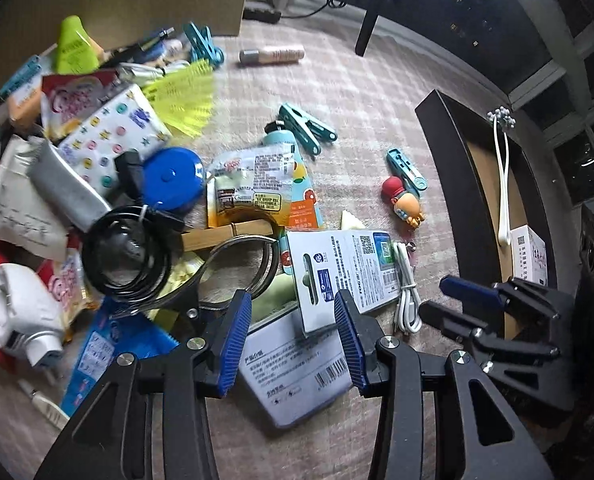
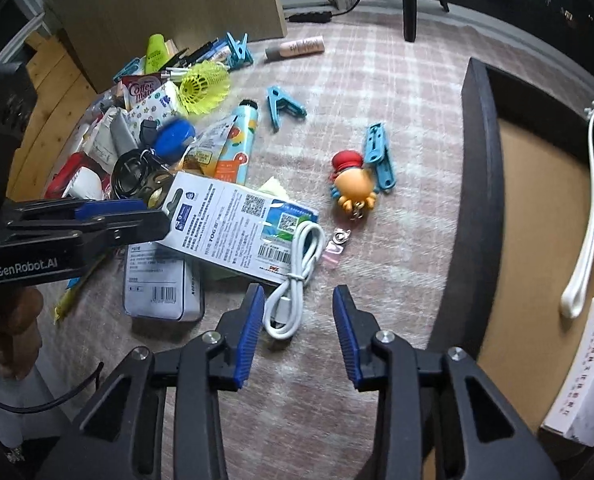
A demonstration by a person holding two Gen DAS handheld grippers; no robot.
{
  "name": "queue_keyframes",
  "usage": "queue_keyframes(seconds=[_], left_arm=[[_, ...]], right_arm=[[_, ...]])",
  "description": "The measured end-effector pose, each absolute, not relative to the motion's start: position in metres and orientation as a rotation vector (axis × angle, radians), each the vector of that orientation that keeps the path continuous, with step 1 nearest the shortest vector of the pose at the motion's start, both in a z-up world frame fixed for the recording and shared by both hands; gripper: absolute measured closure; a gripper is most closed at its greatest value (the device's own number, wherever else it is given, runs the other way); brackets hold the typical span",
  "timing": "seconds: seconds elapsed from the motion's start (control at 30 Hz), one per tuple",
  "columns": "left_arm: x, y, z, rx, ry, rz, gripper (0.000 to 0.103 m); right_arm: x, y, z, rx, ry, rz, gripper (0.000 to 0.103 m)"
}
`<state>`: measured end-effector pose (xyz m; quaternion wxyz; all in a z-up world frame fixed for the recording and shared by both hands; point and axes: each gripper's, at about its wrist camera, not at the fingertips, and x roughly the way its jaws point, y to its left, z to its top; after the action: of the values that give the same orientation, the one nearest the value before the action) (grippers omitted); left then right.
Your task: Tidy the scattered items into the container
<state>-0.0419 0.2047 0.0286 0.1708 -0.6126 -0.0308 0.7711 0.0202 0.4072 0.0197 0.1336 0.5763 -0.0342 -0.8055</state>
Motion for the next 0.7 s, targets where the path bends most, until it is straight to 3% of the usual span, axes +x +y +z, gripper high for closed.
queue_keyframes(seconds=[0.33,0.5,0.7], left_arm=[[-0.059,0.218,0.028,-1.724,-0.062,2.141,0.062],[-0.056,0.224,0.029,-1.723,-0.097,2.112,0.064],[-0.052,0.233,0.039,-1.673,-0.072,2.131,0.075]], right_arm=[[0.007,0.4,0.002,1.738,-0.09,-2.305,0.068],[0.004,0.4,0.001,1.743,-0.102,-2.297,0.08],[0.002,0.4,0.0,1.749,-0.117,-2.289,0.08]])
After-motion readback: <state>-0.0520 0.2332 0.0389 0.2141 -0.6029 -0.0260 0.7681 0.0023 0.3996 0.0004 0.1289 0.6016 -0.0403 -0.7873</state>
